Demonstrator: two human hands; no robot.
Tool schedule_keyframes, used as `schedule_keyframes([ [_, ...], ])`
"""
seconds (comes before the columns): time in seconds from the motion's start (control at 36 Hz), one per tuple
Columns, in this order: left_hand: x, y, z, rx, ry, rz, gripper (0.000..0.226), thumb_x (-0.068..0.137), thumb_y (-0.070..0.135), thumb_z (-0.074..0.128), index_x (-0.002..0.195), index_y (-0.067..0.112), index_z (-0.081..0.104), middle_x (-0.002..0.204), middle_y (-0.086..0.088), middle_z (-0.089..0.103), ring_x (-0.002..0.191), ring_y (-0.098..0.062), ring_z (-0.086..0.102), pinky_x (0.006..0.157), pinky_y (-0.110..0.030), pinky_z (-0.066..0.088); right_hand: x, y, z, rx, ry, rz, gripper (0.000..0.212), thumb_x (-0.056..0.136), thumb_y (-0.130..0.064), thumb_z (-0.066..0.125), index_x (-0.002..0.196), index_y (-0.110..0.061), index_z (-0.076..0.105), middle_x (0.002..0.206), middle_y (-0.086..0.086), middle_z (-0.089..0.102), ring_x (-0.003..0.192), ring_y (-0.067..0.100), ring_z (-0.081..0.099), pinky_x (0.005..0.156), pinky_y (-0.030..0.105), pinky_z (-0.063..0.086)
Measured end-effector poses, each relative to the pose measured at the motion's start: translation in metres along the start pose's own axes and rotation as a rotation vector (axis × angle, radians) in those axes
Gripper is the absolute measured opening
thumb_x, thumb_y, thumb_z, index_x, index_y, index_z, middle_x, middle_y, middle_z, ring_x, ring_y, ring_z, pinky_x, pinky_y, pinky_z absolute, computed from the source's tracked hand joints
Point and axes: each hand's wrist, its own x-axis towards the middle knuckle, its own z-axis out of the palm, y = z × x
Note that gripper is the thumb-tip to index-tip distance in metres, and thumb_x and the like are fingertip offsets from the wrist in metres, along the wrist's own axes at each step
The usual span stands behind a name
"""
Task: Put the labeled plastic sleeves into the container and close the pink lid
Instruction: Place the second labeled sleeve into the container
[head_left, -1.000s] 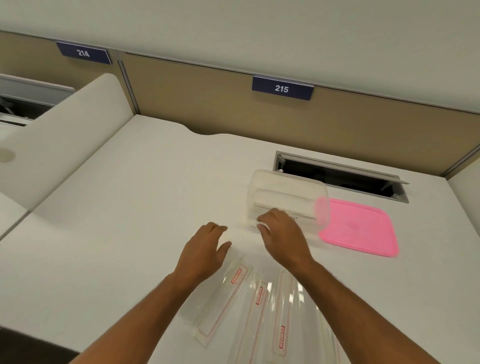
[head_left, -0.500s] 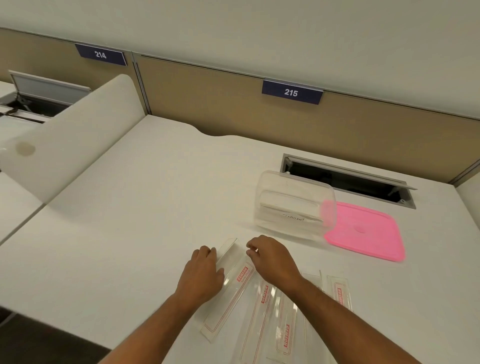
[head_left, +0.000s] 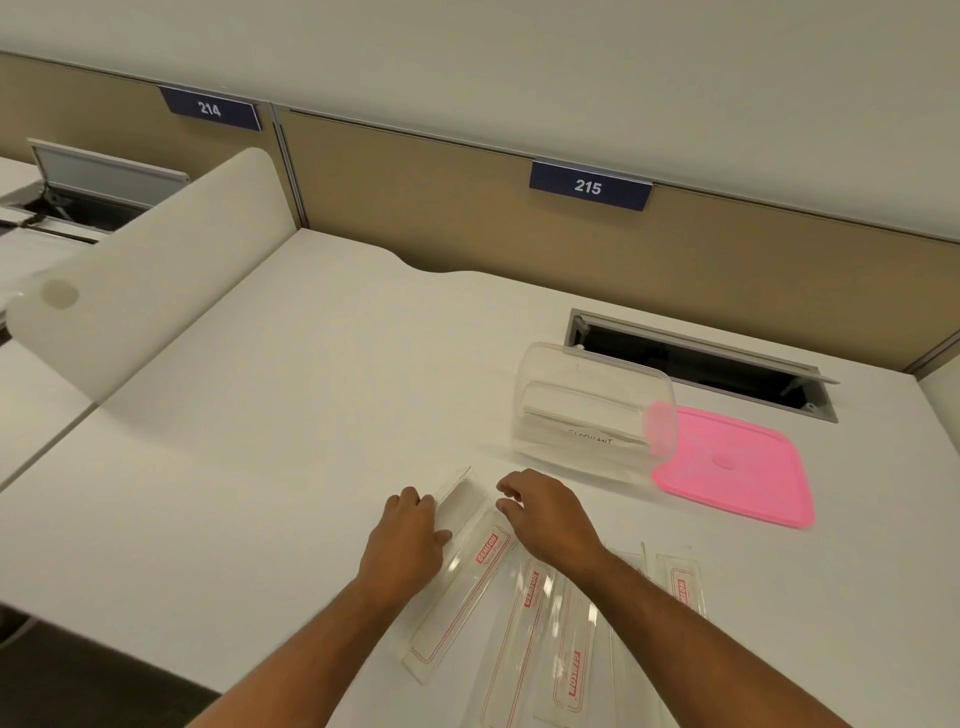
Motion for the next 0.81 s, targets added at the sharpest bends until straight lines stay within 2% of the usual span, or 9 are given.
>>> schedule_keyframes([
  [0.11, 0.009, 0.001, -0.006, -0.053, -0.009, -0.075, 0.033, 0.094, 0.044, 0.059, 0.112, 0.017, 0.061, 0.106, 0.002, 0.056, 0.091, -0.012, 0.051, 0.077, -0.024, 0.049, -0.001, -0.004, -0.002, 0.009, -0.007, 0.002, 0.033, 0.098, -0.035, 0.055, 0.128, -0.023, 0.063, 0.124, -0.009, 0.065, 0.114, 0.011, 0.060, 0.095, 0.027, 0.046],
  [0.31, 0.026, -0.001, -0.021, -0.398, -0.041, -0.301, 0.032, 0.092, 0.041, 0.064, 0.085, 0.010, 0.060, 0.082, -0.001, 0.062, 0.081, -0.020, 0.063, 0.070, -0.031, 0.049, -0.005, -0.018, -0.001, 0.039, -0.072, -0.022, 0.038, 0.099, -0.040, 0.054, 0.133, -0.025, 0.059, 0.130, -0.009, 0.063, 0.116, 0.010, 0.059, 0.098, 0.028, 0.046],
  [0.42, 0.031, -0.003, -0.024, -0.657, -0.072, -0.423, 0.039, 0.092, 0.042, 0.066, 0.102, 0.005, 0.064, 0.099, -0.007, 0.067, 0.092, -0.029, 0.066, 0.079, -0.037, 0.057, -0.008, -0.030, 0.001, 0.141, -0.124, 0.008, 0.041, 0.097, -0.042, 0.057, 0.134, -0.023, 0.059, 0.126, -0.007, 0.065, 0.110, 0.009, 0.061, 0.095, 0.027, 0.049],
  [0.53, 0.033, -0.001, -0.027, -0.818, -0.071, -0.505, 0.045, 0.092, 0.040, 0.067, 0.112, -0.001, 0.063, 0.111, -0.010, 0.065, 0.095, -0.035, 0.065, 0.067, -0.034, 0.054, -0.009, -0.041, 0.002, 0.361, -0.188, 0.129, 0.045, 0.095, -0.039, 0.060, 0.134, -0.018, 0.059, 0.114, -0.004, 0.069, 0.100, 0.008, 0.065, 0.090, 0.026, 0.053],
  [0.64, 0.032, 0.004, -0.031, -0.935, -0.047, -0.559, 0.041, 0.093, 0.036, 0.067, 0.117, 0.003, 0.062, 0.114, -0.011, 0.065, 0.092, -0.034, 0.064, 0.063, -0.034, 0.055, -0.011, -0.049, 0.005, 0.658, -0.283, 0.286, 0.043, 0.092, -0.025, 0.066, 0.132, -0.011, 0.056, 0.100, 0.007, 0.075, 0.091, 0.018, 0.073, 0.086, 0.036, 0.060],
  [0.72, 0.032, 0.008, -0.036, -0.998, -0.044, -0.569, 0.039, 0.093, 0.034, 0.067, 0.116, 0.004, 0.063, 0.110, -0.010, 0.068, 0.090, -0.031, 0.066, 0.070, -0.039, 0.060, -0.014, -0.051, 0.002, 0.871, -0.320, 0.335, 0.039, 0.090, -0.012, 0.067, 0.127, -0.007, 0.057, 0.095, 0.013, 0.077, 0.088, 0.023, 0.075, 0.072, 0.030, 0.059],
  [0.81, 0.032, 0.010, -0.040, -1.031, -0.035, -0.555, 0.038, 0.092, 0.034, 0.068, 0.112, 0.003, 0.065, 0.107, -0.009, 0.070, 0.088, -0.031, 0.068, 0.070, -0.040, 0.061, -0.015, -0.052, -0.003, 0.975, -0.346, 0.344, 0.039, 0.086, -0.008, 0.070, 0.123, -0.011, 0.058, 0.092, 0.012, 0.078, 0.091, 0.027, 0.076, 0.072, 0.033, 0.056],
])
